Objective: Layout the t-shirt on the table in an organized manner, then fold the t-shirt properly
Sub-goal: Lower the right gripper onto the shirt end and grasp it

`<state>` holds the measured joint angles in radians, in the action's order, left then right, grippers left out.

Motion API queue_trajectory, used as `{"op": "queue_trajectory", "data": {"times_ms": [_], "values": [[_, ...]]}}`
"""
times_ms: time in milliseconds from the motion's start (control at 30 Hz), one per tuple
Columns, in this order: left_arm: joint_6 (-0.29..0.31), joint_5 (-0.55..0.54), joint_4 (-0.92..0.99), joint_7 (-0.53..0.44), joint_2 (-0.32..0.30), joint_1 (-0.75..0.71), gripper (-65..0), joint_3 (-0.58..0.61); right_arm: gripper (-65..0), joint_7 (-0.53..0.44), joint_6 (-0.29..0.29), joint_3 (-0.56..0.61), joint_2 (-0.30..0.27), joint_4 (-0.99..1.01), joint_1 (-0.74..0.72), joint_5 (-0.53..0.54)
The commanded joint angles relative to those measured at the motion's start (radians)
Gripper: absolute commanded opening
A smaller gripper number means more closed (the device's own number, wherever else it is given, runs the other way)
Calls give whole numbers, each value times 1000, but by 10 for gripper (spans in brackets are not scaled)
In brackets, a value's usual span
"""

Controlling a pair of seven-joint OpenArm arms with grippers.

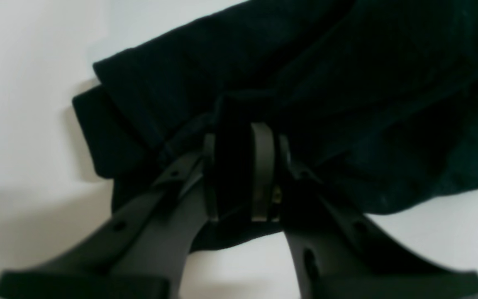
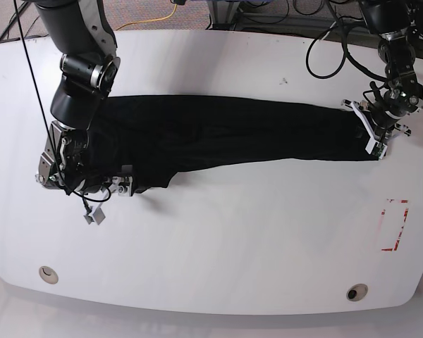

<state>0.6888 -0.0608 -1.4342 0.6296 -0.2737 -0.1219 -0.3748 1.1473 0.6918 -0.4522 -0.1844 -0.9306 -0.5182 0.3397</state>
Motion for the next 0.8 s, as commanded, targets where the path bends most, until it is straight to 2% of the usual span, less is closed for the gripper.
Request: {"op": "queue_trajectory", "data": {"times_ms": [0, 367, 400, 500, 600, 633, 667, 733, 767], "values": [[9, 66, 16, 112, -2, -25, -560, 4, 0, -16, 6, 25, -2, -14, -27, 17], [9, 66, 16, 112, -2, -25, -560, 4, 0, -16, 6, 65, 27, -17, -7, 19], [9, 66, 16, 112, -2, -25, -560, 4, -19, -16, 6, 65, 27, -17, -7, 17], [9, 66, 16, 112, -2, -25, -560, 4, -130, -16, 6, 66, 27, -17, -7, 17], [9, 66, 16, 112, -2, -25, -560, 4, -308, -16, 6, 66, 27, -17, -9, 15], [9, 66, 16, 112, -2, -25, -560, 4, -388, -16, 6, 66, 27, -17, -10, 15], [9, 66, 16, 112, -2, -25, -560, 4, -425, -16, 6, 66, 27, -17, -10, 15], [9, 66, 16, 112, -2, -25, -560, 4, -549, -16, 6, 66, 27, -17, -13, 15], [9, 66, 16, 112, -2, -25, -560, 4, -579, -16, 6, 66, 27, -17, -13, 15]]}}
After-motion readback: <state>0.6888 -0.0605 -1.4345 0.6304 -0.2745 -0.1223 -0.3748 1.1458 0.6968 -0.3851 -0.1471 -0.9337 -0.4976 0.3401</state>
